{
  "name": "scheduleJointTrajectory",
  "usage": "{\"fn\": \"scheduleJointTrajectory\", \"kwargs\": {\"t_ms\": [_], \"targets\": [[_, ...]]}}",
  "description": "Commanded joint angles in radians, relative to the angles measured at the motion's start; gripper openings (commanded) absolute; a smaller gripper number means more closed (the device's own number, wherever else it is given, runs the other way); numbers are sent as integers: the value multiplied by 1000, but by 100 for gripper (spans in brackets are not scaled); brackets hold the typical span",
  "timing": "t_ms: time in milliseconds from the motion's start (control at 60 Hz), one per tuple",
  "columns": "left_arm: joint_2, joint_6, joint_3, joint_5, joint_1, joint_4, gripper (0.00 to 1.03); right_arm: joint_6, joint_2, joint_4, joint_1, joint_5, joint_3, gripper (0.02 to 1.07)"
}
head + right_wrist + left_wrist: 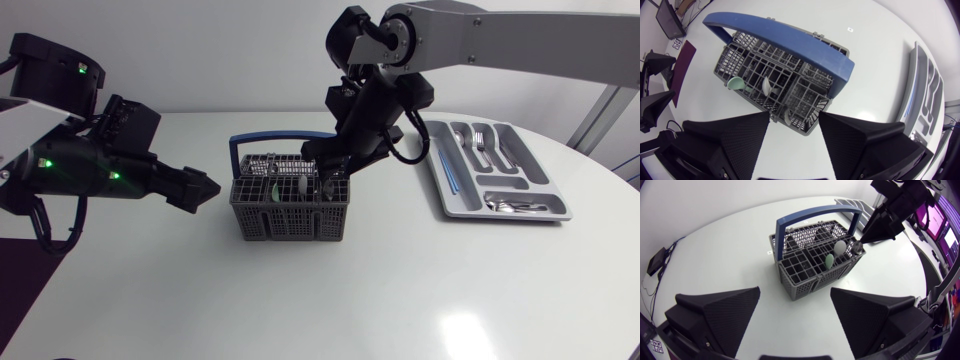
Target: Unload the cutlery basket into the drawer organizer.
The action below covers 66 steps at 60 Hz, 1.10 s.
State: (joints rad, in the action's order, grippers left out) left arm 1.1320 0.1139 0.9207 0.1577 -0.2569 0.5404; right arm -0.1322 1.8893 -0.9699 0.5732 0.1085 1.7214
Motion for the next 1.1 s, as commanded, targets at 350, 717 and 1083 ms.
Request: {"fn": "scheduleJointTrajectory", "kwargs": {"t_ms": [350, 717, 1083], "targets": [[3, 13, -31, 11, -16, -30, 99, -32, 39, 5, -13, 57, -68, 61], [-12, 15, -54, 11, -39, -34, 99, -49, 76, 43, 7, 57, -52, 50], [-37, 0, -100, 11, -73, -106, 99, -53, 77, 96, 16, 46, -88, 38]]}}
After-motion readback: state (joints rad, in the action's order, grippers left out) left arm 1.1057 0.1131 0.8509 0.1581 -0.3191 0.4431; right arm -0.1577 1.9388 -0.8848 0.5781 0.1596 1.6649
